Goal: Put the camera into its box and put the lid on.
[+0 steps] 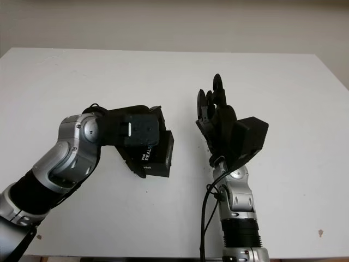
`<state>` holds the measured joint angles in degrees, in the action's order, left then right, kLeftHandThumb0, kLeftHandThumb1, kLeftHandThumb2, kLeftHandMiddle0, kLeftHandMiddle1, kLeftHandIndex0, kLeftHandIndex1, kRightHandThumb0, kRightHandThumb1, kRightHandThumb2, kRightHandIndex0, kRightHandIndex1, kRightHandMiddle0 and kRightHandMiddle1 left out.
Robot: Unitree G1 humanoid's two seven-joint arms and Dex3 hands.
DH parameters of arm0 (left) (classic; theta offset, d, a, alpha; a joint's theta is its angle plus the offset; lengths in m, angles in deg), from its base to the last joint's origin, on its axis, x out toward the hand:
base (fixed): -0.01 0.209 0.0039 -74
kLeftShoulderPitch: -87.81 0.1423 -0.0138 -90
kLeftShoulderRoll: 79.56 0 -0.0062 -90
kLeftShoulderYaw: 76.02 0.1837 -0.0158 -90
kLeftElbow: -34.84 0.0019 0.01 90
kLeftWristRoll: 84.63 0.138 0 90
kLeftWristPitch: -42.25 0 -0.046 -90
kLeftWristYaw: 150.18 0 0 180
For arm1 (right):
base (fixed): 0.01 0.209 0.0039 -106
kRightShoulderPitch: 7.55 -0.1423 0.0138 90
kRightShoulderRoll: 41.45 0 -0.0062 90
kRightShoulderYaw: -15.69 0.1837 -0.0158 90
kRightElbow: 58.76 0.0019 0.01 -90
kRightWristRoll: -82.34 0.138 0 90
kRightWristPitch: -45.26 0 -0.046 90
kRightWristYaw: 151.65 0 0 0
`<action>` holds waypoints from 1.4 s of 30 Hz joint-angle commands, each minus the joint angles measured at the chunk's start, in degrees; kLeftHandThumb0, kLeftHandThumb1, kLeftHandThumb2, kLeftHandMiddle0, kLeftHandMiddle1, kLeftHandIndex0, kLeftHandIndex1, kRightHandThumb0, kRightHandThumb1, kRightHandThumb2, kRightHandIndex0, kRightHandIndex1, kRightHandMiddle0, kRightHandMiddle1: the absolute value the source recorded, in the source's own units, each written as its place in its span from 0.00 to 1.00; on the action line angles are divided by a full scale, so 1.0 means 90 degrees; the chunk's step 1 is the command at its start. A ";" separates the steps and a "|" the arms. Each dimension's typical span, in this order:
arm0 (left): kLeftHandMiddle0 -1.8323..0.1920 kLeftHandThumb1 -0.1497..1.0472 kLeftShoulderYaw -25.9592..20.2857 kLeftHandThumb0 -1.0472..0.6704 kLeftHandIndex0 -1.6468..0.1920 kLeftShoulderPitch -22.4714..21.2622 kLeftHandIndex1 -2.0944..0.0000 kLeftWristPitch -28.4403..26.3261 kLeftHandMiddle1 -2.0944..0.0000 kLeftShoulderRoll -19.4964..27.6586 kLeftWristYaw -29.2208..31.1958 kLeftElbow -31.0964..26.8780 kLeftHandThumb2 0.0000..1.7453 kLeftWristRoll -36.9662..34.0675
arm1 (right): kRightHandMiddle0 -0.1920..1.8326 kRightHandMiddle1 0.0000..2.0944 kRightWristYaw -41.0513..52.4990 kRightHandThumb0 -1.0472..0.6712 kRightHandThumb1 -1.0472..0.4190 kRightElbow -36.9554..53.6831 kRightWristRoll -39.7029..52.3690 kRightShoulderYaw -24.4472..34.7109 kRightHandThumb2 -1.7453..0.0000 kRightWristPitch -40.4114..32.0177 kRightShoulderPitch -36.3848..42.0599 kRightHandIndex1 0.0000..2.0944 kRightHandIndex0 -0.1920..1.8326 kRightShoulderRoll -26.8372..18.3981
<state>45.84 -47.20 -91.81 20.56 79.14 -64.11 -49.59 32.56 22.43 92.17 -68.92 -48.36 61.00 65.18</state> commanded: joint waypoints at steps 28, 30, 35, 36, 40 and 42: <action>0.62 0.88 -0.0019 0.53 0.91 0.0015 0.14 -0.0284 0.14 -0.0511 -0.0134 -0.0276 0.03 -0.0504 | 0.04 0.03 0.0032 0.26 0.00 -0.0097 0.0045 -0.0021 0.70 0.0075 -0.0105 0.03 0.04 0.0044; 0.63 0.89 -0.0002 0.51 0.90 0.0061 0.12 -0.0354 0.13 -0.0507 -0.0166 -0.0331 0.03 -0.0532 | 0.04 0.03 0.0034 0.26 0.00 -0.0106 0.0039 -0.0029 0.70 0.0093 -0.0109 0.03 0.04 0.0040; 0.98 0.95 0.0381 0.31 1.00 0.0004 0.73 -0.0502 0.28 -0.0296 0.0092 -0.0495 0.03 -0.0395 | 0.04 0.03 0.0025 0.27 0.00 -0.0120 0.0045 -0.0030 0.69 0.0119 -0.0116 0.03 0.04 0.0047; 0.99 0.96 0.0429 0.30 1.00 -0.0018 0.81 -0.0518 0.35 -0.0259 0.0164 -0.0513 0.03 -0.0391 | 0.04 0.03 0.0029 0.27 0.00 -0.0124 0.0050 -0.0030 0.69 0.0118 -0.0117 0.03 0.04 0.0046; 1.00 0.99 0.0675 0.25 1.00 -0.0213 0.99 -0.0754 0.91 -0.0122 0.0568 -0.0584 0.04 -0.0281 | 0.04 0.03 0.0041 0.27 0.00 -0.0135 0.0065 -0.0029 0.68 0.0119 -0.0119 0.02 0.03 0.0042; 1.00 1.00 0.0741 0.25 1.00 -0.0293 1.00 -0.0911 0.98 -0.0105 0.0707 -0.0629 0.04 -0.0261 | 0.04 0.03 0.0025 0.27 0.00 -0.0124 0.0071 -0.0023 0.69 0.0118 -0.0119 0.03 0.04 0.0054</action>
<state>51.62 -48.56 -99.53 20.05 84.25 -68.53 -51.75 32.86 21.23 92.66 -69.29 -47.96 60.89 65.50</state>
